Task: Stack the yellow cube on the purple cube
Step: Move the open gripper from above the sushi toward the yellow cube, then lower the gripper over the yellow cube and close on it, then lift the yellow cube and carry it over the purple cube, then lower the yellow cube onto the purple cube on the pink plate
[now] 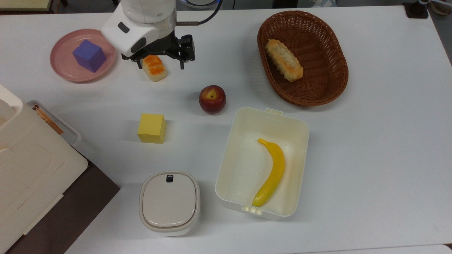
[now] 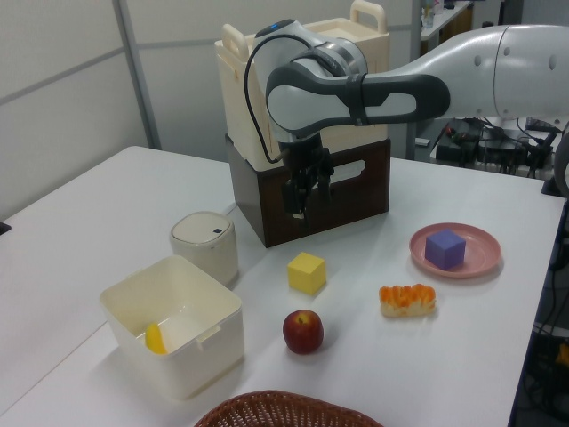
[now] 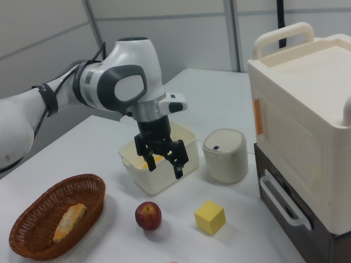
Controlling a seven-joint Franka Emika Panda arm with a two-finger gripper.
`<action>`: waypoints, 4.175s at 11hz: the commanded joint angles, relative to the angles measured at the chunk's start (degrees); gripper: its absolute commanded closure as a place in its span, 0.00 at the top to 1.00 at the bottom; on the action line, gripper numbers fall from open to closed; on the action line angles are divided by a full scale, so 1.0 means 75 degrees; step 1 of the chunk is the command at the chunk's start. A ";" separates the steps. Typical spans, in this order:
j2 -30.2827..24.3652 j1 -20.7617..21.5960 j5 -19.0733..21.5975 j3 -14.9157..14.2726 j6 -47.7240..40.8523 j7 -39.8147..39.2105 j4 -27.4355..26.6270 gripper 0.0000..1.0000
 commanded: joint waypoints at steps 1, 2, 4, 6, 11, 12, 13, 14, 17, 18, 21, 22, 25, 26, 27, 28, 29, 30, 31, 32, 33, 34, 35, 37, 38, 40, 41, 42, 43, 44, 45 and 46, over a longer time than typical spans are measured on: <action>-0.0241 0.0033 0.0087 -0.0020 -0.0036 -0.0087 -0.0280 1.00; -0.0230 0.0032 0.0088 -0.0020 -0.0037 -0.0101 -0.0280 1.00; -0.0218 0.0032 0.0112 -0.0020 0.0021 -0.0031 -0.0280 1.00; -0.0159 0.0009 0.0088 -0.0032 0.0068 0.0039 -0.0280 1.00; 0.0297 -0.0131 0.0112 -0.0114 0.0933 0.0811 -0.0339 1.00; 0.0437 -0.0224 0.0123 -0.0114 0.1156 0.0917 -0.0374 1.00; 0.0613 -0.0307 0.0147 -0.0102 0.1379 0.0930 -0.0386 1.00; 0.0788 -0.0319 0.0135 -0.0114 0.1532 0.0930 -0.0374 1.00; 0.1141 -0.0331 0.0135 -0.0114 0.2293 0.0930 -0.0549 1.00; 0.1211 -0.0366 0.0135 -0.0114 0.2469 0.0930 -0.0666 1.00; 0.1574 -0.0378 0.0288 -0.0114 0.2600 0.0919 -0.0726 1.00; 0.1622 -0.0389 0.0276 -0.0114 0.2785 0.0918 -0.0737 1.00; 0.1844 -0.0495 0.0159 -0.0125 0.3068 0.0825 -0.0761 1.00; 0.1856 -0.0506 0.0124 -0.0125 0.3069 0.0825 -0.0749 1.00; 0.1949 -0.0507 0.0065 -0.0125 0.3069 0.0836 -0.0749 1.00; 0.1962 -0.0553 0.0065 -0.0114 0.3069 0.0825 -0.0738 0.76; 0.1962 -0.0542 0.0053 -0.0125 0.3069 0.0825 -0.0726 0.51; 0.1916 -0.0553 0.0065 -0.0125 0.3045 0.0848 -0.0703 0.28; 0.1799 -0.0553 0.0065 -0.0125 0.2964 0.0825 -0.0679 0.10; 0.1531 -0.0588 0.0065 -0.0137 0.2917 0.0801 -0.0691 0.01; 0.1250 -0.0658 0.0053 -0.0137 0.2684 0.0720 -0.0691 0.00; 0.0946 -0.0763 0.0053 -0.0137 0.2450 0.0626 -0.0679 0.00; 0.0583 -0.0857 0.0053 -0.0137 0.2320 0.0556 -0.0679 0.00; 0.0089 -0.0987 0.0053 -0.0160 0.1770 0.0182 -0.0667 0.00; -0.0110 -0.1022 0.0065 -0.0253 0.1547 -0.0064 -0.0690 0.00; -0.0683 -0.1046 0.0076 -0.0557 0.1463 -0.0707 -0.1167 0.00; -0.1058 -0.1069 0.0076 -0.0698 0.1463 -0.1140 -0.1566 0.00; -0.1421 -0.1115 0.0076 -0.0839 0.1451 -0.1562 -0.1952 0.00; -0.1726 -0.1209 0.0088 -0.0945 0.1451 -0.1891 -0.2269 0.01; -0.1996 -0.1395 0.0088 -0.0946 0.1451 -0.2207 -0.2621 0.01; -0.2150 -0.1560 0.0088 -0.0946 0.1451 -0.2512 -0.2937 0.01; -0.2186 -0.1747 0.0088 -0.0946 0.1440 -0.2782 -0.3173 0.01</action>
